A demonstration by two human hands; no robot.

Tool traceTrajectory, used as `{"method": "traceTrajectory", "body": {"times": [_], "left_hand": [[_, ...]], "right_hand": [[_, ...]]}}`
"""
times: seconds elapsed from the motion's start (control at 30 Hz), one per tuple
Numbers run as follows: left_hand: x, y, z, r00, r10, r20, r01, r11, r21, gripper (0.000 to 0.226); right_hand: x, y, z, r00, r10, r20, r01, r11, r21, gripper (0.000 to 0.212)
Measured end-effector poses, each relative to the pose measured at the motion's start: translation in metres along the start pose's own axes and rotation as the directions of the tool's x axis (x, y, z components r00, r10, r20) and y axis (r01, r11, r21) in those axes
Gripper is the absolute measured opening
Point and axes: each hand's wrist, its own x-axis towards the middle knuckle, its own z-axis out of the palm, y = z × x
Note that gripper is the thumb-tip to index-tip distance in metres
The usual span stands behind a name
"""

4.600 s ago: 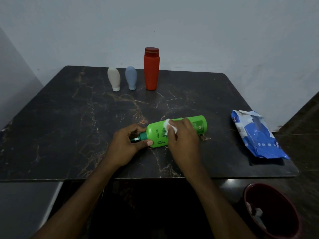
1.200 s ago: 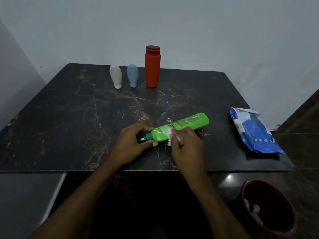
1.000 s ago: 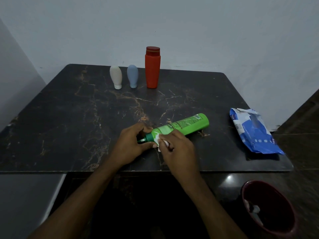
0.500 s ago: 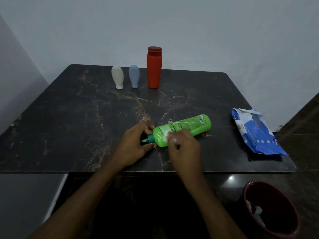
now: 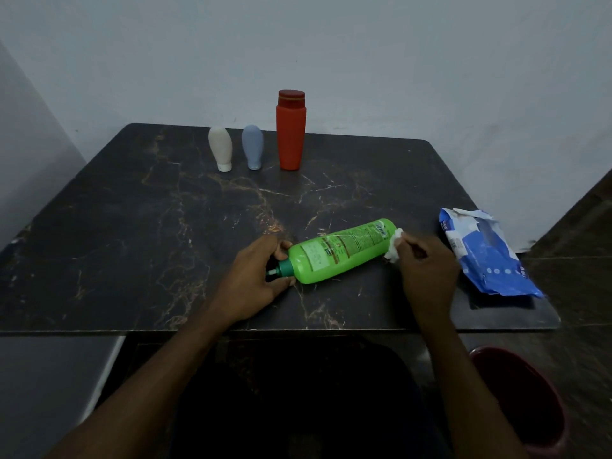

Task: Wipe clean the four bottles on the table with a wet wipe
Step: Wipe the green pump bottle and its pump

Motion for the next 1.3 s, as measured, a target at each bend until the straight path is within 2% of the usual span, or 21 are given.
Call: {"method": "traceTrajectory", "body": {"times": [0.1, 0.2, 0.3, 0.4, 0.47, 0.6, 0.67, 0.7, 0.77, 0.87, 0.93, 1.0, 1.07, 1.2, 1.23, 1.3], "left_hand": [[-0.001, 0.001, 0.0, 1.0, 0.004, 0.006, -0.004, 1.0, 0.007, 0.039], [-0.001, 0.001, -0.001, 1.0, 0.03, 0.005, -0.031, 0.999, 0.013, 0.039], [-0.002, 0.003, -0.001, 0.999, 0.032, 0.011, -0.032, 0.999, 0.019, 0.039], [-0.002, 0.005, 0.0, 0.999, 0.049, 0.008, -0.049, 0.998, 0.031, 0.04], [-0.002, 0.006, 0.0, 0.998, 0.061, 0.007, -0.061, 0.997, 0.039, 0.04], [-0.003, 0.009, -0.002, 0.997, 0.077, 0.001, -0.077, 0.995, 0.061, 0.043], [-0.004, 0.011, -0.003, 0.996, 0.092, 0.003, -0.092, 0.994, 0.063, 0.051], [-0.004, 0.012, -0.004, 0.995, 0.099, 0.006, -0.099, 0.993, 0.063, 0.055], [-0.005, 0.013, -0.004, 0.994, 0.111, 0.005, -0.111, 0.991, 0.069, 0.06], [-0.004, 0.014, -0.003, 0.993, 0.114, 0.007, -0.114, 0.99, 0.079, 0.066], [-0.004, 0.014, -0.002, 0.992, 0.129, 0.008, -0.129, 0.988, 0.08, 0.058], [-0.004, 0.012, -0.001, 0.99, 0.14, 0.006, -0.139, 0.986, 0.095, 0.046], [-0.004, 0.011, -0.001, 0.99, 0.142, 0.008, -0.142, 0.984, 0.104, 0.044], [-0.005, 0.01, -0.002, 0.989, 0.148, 0.006, -0.148, 0.984, 0.096, 0.043], [-0.005, 0.01, -0.002, 0.988, 0.152, 0.006, -0.152, 0.984, 0.094, 0.043], [-0.005, 0.01, -0.001, 0.987, 0.162, 0.006, -0.162, 0.983, 0.09, 0.044]], "right_hand": [[-0.03, -0.025, 0.016, 0.989, -0.075, 0.125, 0.07, 0.997, 0.044, 0.006], [-0.05, -0.04, 0.027, 0.95, -0.241, 0.199, 0.236, 0.97, 0.052, 0.012], [-0.027, -0.026, 0.02, 0.972, -0.155, 0.174, 0.155, 0.988, 0.015, 0.01], [0.009, -0.002, 0.005, 0.998, -0.041, 0.052, 0.044, 0.998, -0.039, 0.012], [0.012, -0.003, 0.007, 0.997, -0.045, 0.058, 0.048, 0.997, -0.056, 0.014], [-0.032, -0.035, 0.029, 0.951, -0.21, 0.226, 0.216, 0.976, -0.003, 0.016], [-0.049, -0.04, 0.034, 0.911, -0.323, 0.259, 0.322, 0.946, 0.047, 0.017], [-0.047, -0.038, 0.033, 0.91, -0.327, 0.256, 0.326, 0.944, 0.049, 0.017], [-0.028, -0.029, 0.027, 0.949, -0.225, 0.221, 0.231, 0.973, -0.003, 0.018], [0.006, -0.009, 0.011, 0.993, -0.079, 0.084, 0.086, 0.992, -0.088, 0.023], [0.01, -0.007, 0.01, 0.997, -0.045, 0.059, 0.053, 0.991, -0.126, 0.023], [-0.005, -0.022, 0.018, 0.991, -0.086, 0.103, 0.098, 0.988, -0.117, 0.022], [-0.033, -0.043, 0.031, 0.968, -0.184, 0.174, 0.189, 0.982, -0.016, 0.02], [-0.078, -0.065, 0.047, 0.84, -0.447, 0.308, 0.435, 0.894, 0.111, 0.02], [-0.074, -0.063, 0.047, 0.841, -0.446, 0.306, 0.431, 0.895, 0.12, 0.019], [-0.057, -0.054, 0.044, 0.903, -0.349, 0.251, 0.339, 0.937, 0.083, 0.017]]}}
